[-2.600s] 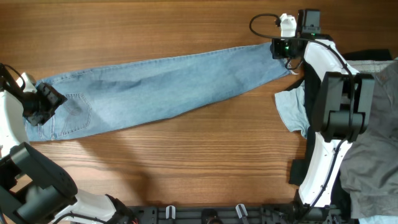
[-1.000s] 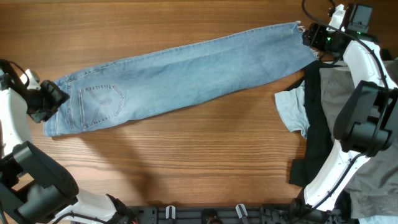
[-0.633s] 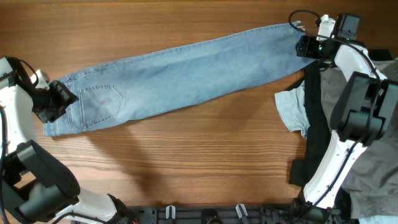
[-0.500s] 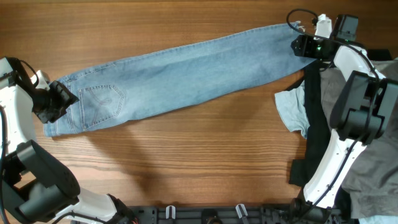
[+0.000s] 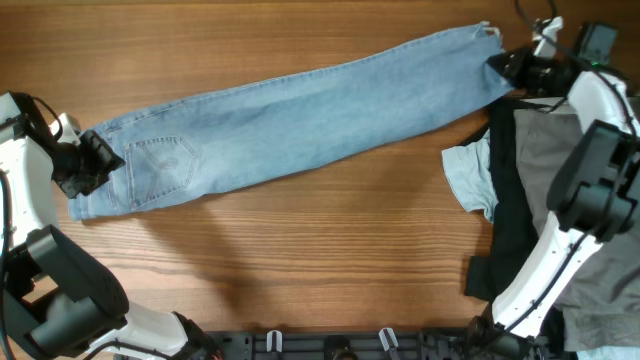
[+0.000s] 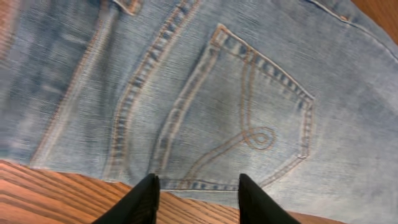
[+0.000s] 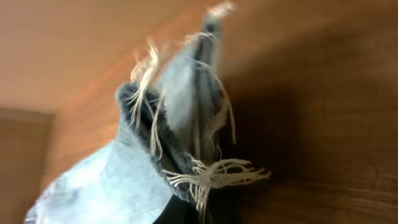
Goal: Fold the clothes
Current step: 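Fold the hems leftward over the waist with the right gripper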
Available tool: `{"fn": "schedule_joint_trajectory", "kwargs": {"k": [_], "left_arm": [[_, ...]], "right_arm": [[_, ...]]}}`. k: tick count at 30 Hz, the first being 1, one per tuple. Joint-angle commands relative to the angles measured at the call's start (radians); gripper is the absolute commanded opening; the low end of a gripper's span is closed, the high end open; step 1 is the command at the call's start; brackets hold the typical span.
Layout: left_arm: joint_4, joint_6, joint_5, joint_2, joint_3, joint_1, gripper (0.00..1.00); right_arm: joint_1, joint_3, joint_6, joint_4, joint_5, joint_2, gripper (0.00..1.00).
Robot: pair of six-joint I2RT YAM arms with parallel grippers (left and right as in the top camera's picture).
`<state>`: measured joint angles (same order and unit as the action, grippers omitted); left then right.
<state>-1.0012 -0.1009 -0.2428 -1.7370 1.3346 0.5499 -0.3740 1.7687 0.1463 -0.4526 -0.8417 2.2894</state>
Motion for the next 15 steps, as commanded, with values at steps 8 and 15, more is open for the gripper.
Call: {"fn": "schedule_joint_trajectory", "kwargs": {"k": [8, 15], "left_arm": [[-0.227, 0.029, 0.005, 0.168, 0.278, 0.014, 0.36], [-0.253, 0.007, 0.005, 0.352, 0.362, 0.014, 0.41]], "right_arm": [[0.085, 0.067, 0.096, -0.122, 0.023, -0.46, 0.04], [0.599, 0.066, 0.095, -0.34, 0.267, -0.478, 0.04]]}}
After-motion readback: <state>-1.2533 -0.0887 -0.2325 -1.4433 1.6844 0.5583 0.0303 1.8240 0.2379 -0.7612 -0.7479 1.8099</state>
